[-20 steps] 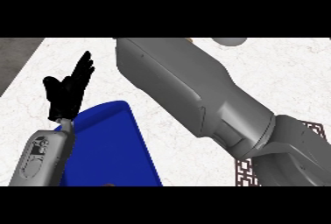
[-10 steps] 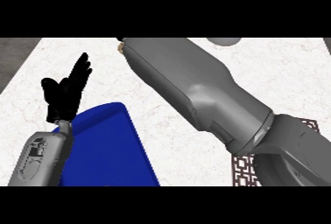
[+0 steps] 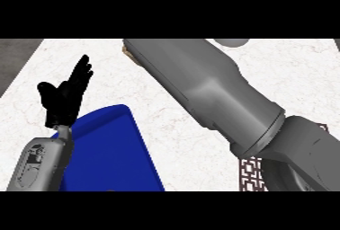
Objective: Pick the lemon from the placemat and place it in the basket
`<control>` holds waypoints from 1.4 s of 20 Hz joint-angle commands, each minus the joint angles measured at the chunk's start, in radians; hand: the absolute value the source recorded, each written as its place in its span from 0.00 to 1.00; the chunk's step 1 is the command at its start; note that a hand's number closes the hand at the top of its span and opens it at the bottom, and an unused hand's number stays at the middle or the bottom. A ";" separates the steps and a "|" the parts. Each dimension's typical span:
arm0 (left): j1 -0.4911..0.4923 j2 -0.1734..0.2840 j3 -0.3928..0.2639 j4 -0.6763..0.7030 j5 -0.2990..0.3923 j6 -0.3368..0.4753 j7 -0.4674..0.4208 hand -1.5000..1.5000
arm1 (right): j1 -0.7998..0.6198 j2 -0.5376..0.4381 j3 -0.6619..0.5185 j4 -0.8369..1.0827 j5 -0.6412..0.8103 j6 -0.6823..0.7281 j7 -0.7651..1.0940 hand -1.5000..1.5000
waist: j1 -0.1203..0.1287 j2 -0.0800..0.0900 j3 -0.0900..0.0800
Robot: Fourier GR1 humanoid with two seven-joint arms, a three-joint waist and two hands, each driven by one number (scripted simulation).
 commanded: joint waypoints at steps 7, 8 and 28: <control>0.021 0.008 0.002 -0.001 -0.005 -0.008 -0.019 0.50 | 0.000 0.000 -0.044 0.054 -0.065 0.221 -0.003 1.00 | 0.002 0.007 0.000; 0.028 -0.004 -0.006 -0.017 -0.001 -0.005 -0.014 0.50 | 0.007 0.000 -0.053 0.061 -0.076 0.246 -0.013 1.00 | 0.006 0.007 0.000; -0.023 0.021 0.018 0.009 -0.002 -0.013 0.009 0.50 | 0.075 0.000 -0.024 0.099 -0.037 0.245 -0.043 1.00 | -0.004 0.009 0.002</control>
